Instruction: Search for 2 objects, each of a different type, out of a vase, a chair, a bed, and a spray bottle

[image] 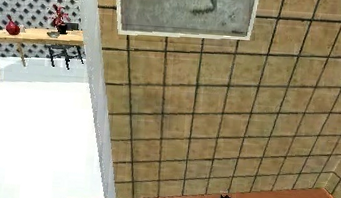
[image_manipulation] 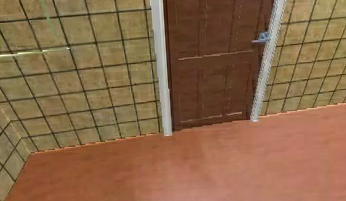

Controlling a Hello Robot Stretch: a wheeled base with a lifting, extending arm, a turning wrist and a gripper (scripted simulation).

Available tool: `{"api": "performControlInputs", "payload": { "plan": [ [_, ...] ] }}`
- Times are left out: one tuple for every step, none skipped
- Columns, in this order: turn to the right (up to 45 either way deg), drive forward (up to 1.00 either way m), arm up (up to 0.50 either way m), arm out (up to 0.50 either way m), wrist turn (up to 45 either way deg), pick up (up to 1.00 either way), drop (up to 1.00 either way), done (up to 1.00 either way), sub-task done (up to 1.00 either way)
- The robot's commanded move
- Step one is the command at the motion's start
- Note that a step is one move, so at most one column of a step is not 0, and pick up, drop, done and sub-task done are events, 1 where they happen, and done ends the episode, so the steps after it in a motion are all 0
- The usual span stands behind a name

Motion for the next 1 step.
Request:
{"api": "performControlInputs", "payload": {
  "plan": [
    [0.0,0.25,0.00,0.00,0.0,0.00,0.00,0.00,0.00]
  ]
}}
